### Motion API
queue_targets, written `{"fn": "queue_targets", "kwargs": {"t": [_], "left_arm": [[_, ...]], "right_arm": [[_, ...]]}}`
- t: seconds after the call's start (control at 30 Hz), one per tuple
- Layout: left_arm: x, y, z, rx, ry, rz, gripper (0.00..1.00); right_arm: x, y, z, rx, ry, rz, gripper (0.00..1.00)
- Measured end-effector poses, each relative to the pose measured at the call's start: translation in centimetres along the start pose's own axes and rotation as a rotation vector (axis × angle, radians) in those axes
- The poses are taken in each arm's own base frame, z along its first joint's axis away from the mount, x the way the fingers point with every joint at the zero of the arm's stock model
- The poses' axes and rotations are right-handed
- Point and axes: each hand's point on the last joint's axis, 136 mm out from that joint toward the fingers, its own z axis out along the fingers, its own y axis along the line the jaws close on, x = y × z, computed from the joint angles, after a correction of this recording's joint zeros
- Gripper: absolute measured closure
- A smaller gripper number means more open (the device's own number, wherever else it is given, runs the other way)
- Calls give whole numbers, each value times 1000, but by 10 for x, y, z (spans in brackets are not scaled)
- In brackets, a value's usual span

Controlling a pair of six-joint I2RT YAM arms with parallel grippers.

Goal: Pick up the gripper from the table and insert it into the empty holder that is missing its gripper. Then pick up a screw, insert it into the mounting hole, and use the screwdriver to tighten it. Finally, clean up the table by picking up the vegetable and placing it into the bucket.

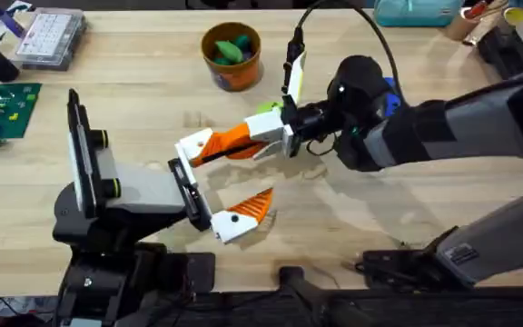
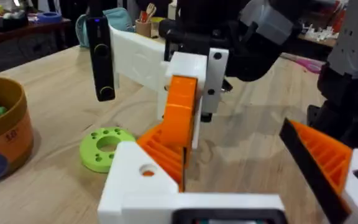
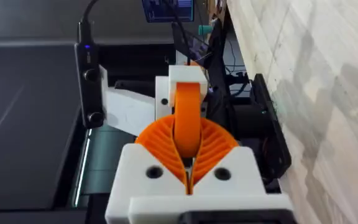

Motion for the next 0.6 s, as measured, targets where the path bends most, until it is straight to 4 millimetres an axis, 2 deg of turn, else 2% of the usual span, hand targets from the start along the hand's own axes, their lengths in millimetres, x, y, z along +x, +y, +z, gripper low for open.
{"fn": "queue_targets", "kwargs": {"t": [0.6], "left_arm": [[0,0,0,-3,0,0,14]], "right_arm": [[-4,0,0,0,-19,-1,991]]}}
